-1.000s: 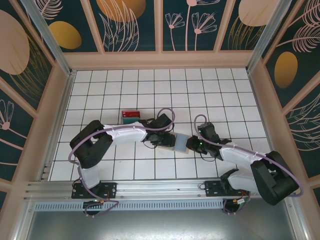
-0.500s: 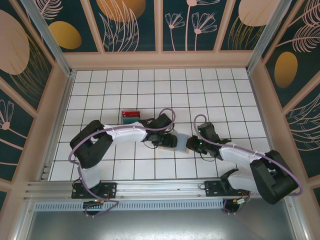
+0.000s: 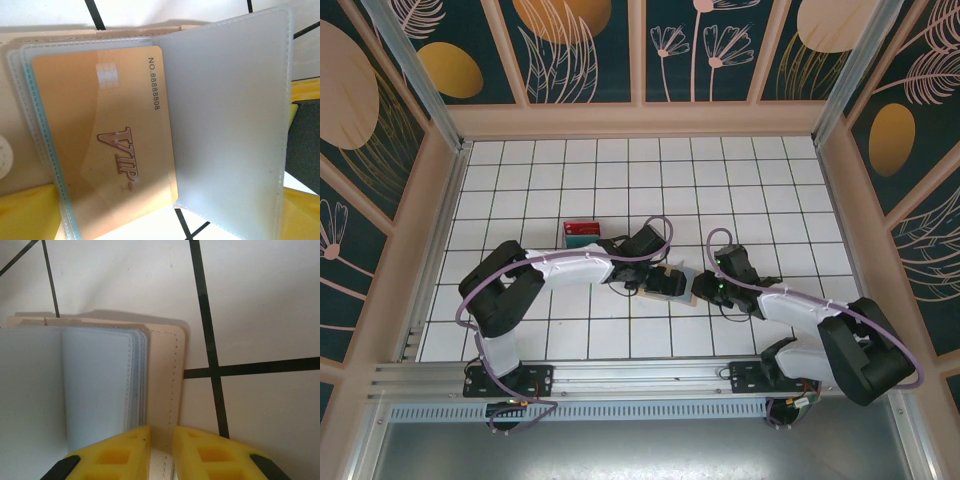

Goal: Take the credit cards out of the card holder

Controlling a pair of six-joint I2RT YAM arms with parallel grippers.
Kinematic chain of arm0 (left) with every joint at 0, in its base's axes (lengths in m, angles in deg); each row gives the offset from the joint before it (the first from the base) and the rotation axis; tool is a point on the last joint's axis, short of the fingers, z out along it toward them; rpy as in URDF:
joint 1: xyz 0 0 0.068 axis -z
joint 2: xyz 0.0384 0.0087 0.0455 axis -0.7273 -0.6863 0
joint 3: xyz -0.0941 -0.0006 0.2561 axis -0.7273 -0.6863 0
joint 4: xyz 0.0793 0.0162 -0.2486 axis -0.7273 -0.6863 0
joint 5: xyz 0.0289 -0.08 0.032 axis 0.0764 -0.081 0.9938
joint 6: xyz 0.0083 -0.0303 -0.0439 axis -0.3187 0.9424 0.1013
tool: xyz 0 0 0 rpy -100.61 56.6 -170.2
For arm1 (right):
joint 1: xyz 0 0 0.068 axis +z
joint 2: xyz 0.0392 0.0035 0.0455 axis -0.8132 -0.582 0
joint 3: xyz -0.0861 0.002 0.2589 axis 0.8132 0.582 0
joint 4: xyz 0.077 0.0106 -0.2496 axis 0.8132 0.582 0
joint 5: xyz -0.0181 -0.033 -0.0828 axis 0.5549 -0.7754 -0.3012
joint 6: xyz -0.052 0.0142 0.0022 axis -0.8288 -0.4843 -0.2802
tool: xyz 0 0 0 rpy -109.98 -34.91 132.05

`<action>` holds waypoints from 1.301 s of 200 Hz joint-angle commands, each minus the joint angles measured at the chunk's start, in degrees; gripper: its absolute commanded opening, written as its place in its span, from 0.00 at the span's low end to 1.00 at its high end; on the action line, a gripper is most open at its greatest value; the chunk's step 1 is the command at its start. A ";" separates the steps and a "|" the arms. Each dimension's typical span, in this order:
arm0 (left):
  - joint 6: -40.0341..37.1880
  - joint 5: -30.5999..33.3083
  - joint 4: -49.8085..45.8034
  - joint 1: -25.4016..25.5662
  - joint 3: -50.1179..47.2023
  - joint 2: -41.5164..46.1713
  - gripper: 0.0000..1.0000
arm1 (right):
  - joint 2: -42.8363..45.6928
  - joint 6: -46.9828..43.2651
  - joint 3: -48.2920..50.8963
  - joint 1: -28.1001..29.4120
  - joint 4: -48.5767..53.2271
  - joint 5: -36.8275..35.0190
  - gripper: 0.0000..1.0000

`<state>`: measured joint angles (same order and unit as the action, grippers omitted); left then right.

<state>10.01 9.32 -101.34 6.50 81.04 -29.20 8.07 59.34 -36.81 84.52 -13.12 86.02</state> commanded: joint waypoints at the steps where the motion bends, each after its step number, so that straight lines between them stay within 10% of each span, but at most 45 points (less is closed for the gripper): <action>1: -1.41 -2.61 2.30 0.34 0.63 1.30 0.98 | -2.71 0.27 0.51 0.92 1.05 -0.05 0.23; 83: -5.53 1.51 -6.06 -2.14 3.18 5.42 0.98 | 1.56 -1.64 -2.37 -0.97 7.71 -3.06 0.46; 203: -4.89 1.20 -3.32 -2.71 1.64 4.67 0.97 | 8.52 -2.54 -6.38 -4.80 11.17 0.39 0.45; 260: -4.84 3.79 -1.40 -7.24 -4.33 6.61 0.47 | 6.11 2.36 -5.83 -2.71 1.56 8.44 0.29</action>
<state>5.88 10.89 -103.66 0.93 78.90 -24.20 15.58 58.58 -41.75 80.96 -5.27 89.40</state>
